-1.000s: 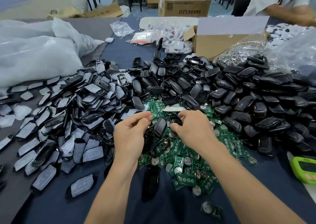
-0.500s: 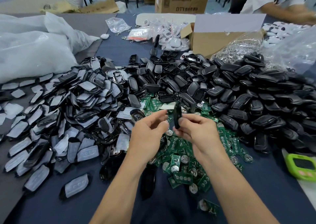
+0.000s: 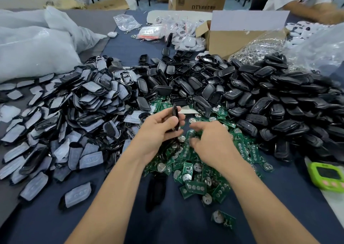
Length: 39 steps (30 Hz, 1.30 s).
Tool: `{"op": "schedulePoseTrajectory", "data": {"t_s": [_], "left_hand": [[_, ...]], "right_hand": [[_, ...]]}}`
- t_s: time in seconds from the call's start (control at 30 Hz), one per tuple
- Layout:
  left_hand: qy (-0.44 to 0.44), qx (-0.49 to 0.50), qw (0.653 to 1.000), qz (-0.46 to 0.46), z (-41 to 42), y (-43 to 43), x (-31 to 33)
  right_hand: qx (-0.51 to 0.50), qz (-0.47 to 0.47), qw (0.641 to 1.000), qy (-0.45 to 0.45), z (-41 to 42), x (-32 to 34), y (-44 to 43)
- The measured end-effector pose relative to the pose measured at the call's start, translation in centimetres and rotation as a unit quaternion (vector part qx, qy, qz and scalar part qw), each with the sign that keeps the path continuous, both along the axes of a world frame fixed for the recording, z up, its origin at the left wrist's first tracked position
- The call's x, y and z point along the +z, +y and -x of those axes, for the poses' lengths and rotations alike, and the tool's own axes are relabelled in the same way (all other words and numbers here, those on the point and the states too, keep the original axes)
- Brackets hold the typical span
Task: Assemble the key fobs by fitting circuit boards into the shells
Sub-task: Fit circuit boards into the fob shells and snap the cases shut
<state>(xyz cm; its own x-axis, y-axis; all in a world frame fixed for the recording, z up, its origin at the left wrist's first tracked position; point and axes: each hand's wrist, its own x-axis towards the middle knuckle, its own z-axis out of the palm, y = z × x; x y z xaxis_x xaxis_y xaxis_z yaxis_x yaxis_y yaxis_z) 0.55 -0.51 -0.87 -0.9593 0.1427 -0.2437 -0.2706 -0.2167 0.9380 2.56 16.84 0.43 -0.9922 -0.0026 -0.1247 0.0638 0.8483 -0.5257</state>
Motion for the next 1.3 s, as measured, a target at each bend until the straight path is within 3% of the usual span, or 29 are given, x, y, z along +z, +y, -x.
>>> {"op": "schedulePoseTrajectory", "data": {"t_s": [0.07, 0.23, 0.37, 0.47, 0.6, 0.77, 1.3], "left_hand": [[-0.002, -0.010, 1.000, 0.007, 0.1, 0.0, -0.2], [0.010, 0.005, 1.000, -0.022, 0.0, 0.2, -0.7], [0.007, 0.014, 0.999, -0.039, 0.2, 0.1, -0.9], [0.018, 0.002, 0.999, -0.034, 0.4, 0.3, -1.3], [0.047, -0.014, 0.999, -0.008, 0.8, 0.0, -1.2], [0.056, -0.004, 0.998, -0.022, 1.3, 0.3, -1.0], [0.042, -0.033, 0.991, -0.123, 1.1, -0.5, 0.0]], "right_hand": [[0.044, -0.053, 0.997, -0.018, 0.5, 0.1, -0.1], [0.087, -0.065, 0.994, 0.001, 1.6, 0.1, 0.8], [-0.044, 0.143, 0.981, 0.126, 3.2, -0.5, 1.1], [-0.083, 0.373, 0.919, 0.097, 3.3, -1.3, 0.7], [-0.025, 0.516, 0.854, 0.069, 2.9, -1.6, 0.6], [-0.043, 0.547, 0.834, 0.058, 3.7, -1.7, 1.4], [-0.012, 0.527, 0.848, 0.053, 3.7, -1.3, 1.9]]}}
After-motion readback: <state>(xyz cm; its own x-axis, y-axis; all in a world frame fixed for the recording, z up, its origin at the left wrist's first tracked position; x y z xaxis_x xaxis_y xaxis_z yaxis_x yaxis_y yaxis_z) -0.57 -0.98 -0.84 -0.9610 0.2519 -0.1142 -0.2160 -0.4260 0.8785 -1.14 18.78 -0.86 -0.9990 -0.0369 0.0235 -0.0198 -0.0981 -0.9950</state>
